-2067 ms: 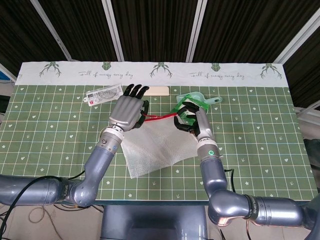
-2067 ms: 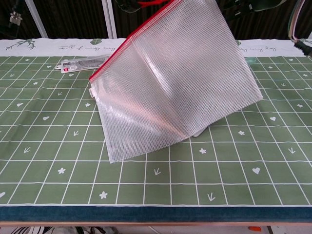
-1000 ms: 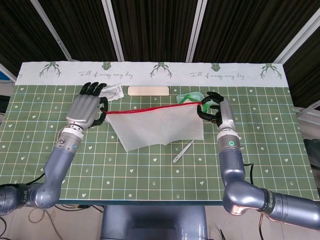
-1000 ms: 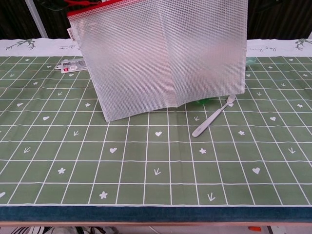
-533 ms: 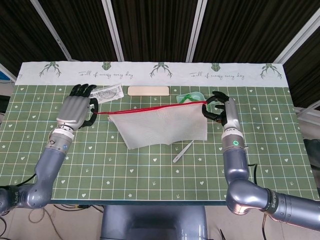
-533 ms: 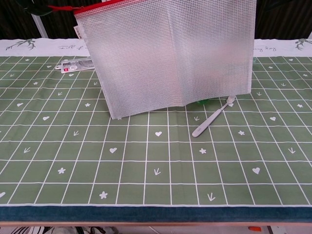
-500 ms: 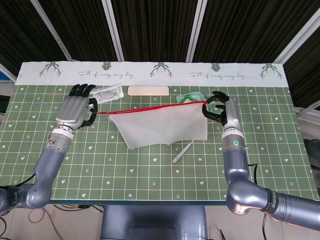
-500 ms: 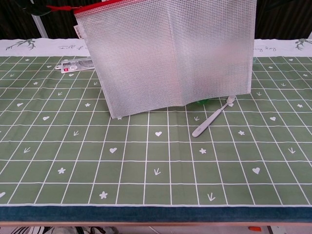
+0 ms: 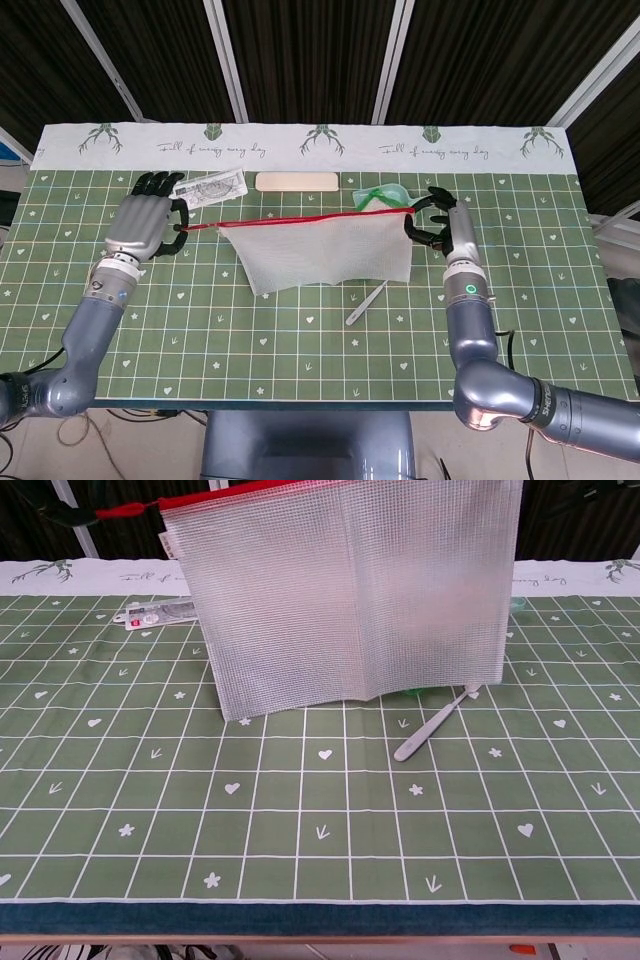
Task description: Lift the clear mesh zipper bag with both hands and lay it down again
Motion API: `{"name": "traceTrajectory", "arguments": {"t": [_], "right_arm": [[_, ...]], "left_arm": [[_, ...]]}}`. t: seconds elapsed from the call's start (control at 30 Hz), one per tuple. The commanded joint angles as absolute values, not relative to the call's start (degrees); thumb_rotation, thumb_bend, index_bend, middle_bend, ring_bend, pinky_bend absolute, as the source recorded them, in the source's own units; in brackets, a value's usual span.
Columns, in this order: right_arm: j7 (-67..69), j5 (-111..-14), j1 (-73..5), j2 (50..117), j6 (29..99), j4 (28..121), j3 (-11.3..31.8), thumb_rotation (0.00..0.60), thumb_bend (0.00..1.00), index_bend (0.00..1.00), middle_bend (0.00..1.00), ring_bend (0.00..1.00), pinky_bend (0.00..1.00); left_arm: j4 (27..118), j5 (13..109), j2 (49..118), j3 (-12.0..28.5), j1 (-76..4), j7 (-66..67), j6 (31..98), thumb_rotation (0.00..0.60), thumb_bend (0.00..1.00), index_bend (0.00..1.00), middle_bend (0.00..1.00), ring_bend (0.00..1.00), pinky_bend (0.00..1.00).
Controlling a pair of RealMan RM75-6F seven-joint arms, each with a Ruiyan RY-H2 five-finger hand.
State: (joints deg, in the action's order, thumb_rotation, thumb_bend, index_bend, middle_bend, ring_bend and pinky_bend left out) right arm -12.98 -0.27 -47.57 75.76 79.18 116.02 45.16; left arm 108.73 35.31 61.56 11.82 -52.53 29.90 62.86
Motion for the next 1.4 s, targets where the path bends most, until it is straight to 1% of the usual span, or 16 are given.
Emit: {"name": "traceTrajectory", "arguments": {"t": [0.03, 0.1, 0.17, 0.43, 0.53, 0.6, 0.73, 0.87, 0.9, 0.93, 1.1, 1.17, 1.3, 1.4], "right_arm": [[-14.10, -1.63, -47.25, 74.99, 77.27, 116.27, 43.60, 0.600, 0.24, 0.00, 0.00, 0.00, 0.22], [-14.49, -2.46, -47.15, 74.61, 76.09, 116.02, 42.81, 0.600, 0.19, 0.00, 0.00, 0.00, 0.21], [-14.47, -3.31, -47.12, 74.38, 75.52, 115.76, 42.36, 0.600, 0.17, 0.00, 0.00, 0.00, 0.21], [-15.55, -6.52, -45.82, 72.26, 74.95, 117.08, 39.22, 0.600, 0.17, 0.00, 0.00, 0.00, 0.21], [-16.87, -8.15, -44.39, 70.58, 74.76, 118.52, 36.91, 0.600, 0.18, 0.00, 0.00, 0.00, 0.21], [-18.64, -11.06, -42.43, 68.37, 74.58, 120.12, 33.75, 0.600, 0.18, 0.00, 0.00, 0.00, 0.21], [-21.17, -22.84, -37.28, 63.98, 74.82, 122.09, 25.68, 0.600, 0.18, 0.00, 0.00, 0.00, 0.21], [-20.37, -38.64, -30.46, 59.91, 75.81, 121.97, 17.15, 0.600, 0.18, 0.00, 0.00, 0.00, 0.21], [-19.02, -45.22, -27.79, 58.85, 76.71, 121.08, 14.23, 0.600, 0.18, 0.00, 0.00, 0.00, 0.21], [-18.11, -49.80, -25.83, 58.18, 77.62, 120.06, 12.04, 0.600, 0.17, 0.00, 0.00, 0.00, 0.21], [-9.69, -68.79, -16.75, 56.19, 82.17, 112.81, 2.57, 0.600, 0.13, 0.00, 0.00, 0.00, 0.21], [-6.98, -73.33, -14.23, 55.75, 83.78, 109.74, 0.04, 0.600, 0.12, 0.00, 0.00, 0.00, 0.21], [-2.18, -79.83, -9.88, 55.34, 87.26, 103.80, -3.57, 0.600, 0.12, 0.00, 0.00, 0.00, 0.20], [-0.29, -84.06, -7.19, 56.18, 90.87, 98.14, -4.72, 0.600, 0.12, 0.00, 0.00, 0.00, 0.20]], "left_arm": [[108.82, 35.12, 61.68, 11.99, -52.58, 29.78, 62.61, 0.600, 0.11, 0.28, 0.01, 0.00, 0.00], [108.89, 35.04, 61.85, 12.34, -52.46, 29.16, 62.60, 0.600, 0.09, 0.19, 0.01, 0.00, 0.00], [108.90, 35.39, 61.97, 12.59, -52.25, 28.60, 62.74, 0.600, 0.09, 0.16, 0.00, 0.00, 0.00], [110.75, 36.97, 61.25, 12.41, -50.55, 27.08, 63.70, 0.600, 0.09, 0.15, 0.00, 0.00, 0.00], [112.03, 38.58, 60.78, 11.79, -49.45, 26.58, 64.58, 0.600, 0.09, 0.15, 0.00, 0.00, 0.00], [113.52, 41.22, 60.30, 10.68, -47.79, 25.97, 66.07, 0.600, 0.09, 0.14, 0.00, 0.00, 0.00], [116.20, 48.78, 59.53, 7.42, -42.95, 23.74, 70.37, 0.600, 0.09, 0.13, 0.00, 0.00, 0.00], [116.69, 58.25, 59.23, 2.38, -36.55, 20.56, 75.34, 0.600, 0.09, 0.11, 0.00, 0.00, 0.00], [116.06, 61.65, 59.25, 0.22, -34.02, 19.09, 77.02, 0.600, 0.09, 0.10, 0.00, 0.00, 0.00], [115.37, 63.69, 59.29, -1.18, -32.49, 18.21, 77.91, 0.600, 0.09, 0.09, 0.00, 0.00, 0.00], [109.52, 72.75, 60.16, -7.46, -24.91, 12.70, 82.34, 0.600, 0.09, 0.02, 0.00, 0.00, 0.00], [107.24, 75.37, 60.61, -8.83, -22.73, 10.57, 83.91, 0.600, 0.09, 0.01, 0.00, 0.00, 0.00], [101.72, 81.02, 61.81, -11.42, -18.22, 7.42, 87.90, 0.600, 0.09, 0.00, 0.00, 0.00, 0.00], [96.50, 85.14, 63.73, -12.10, -15.15, 5.68, 91.37, 0.600, 0.09, 0.00, 0.00, 0.00, 0.00]]}}
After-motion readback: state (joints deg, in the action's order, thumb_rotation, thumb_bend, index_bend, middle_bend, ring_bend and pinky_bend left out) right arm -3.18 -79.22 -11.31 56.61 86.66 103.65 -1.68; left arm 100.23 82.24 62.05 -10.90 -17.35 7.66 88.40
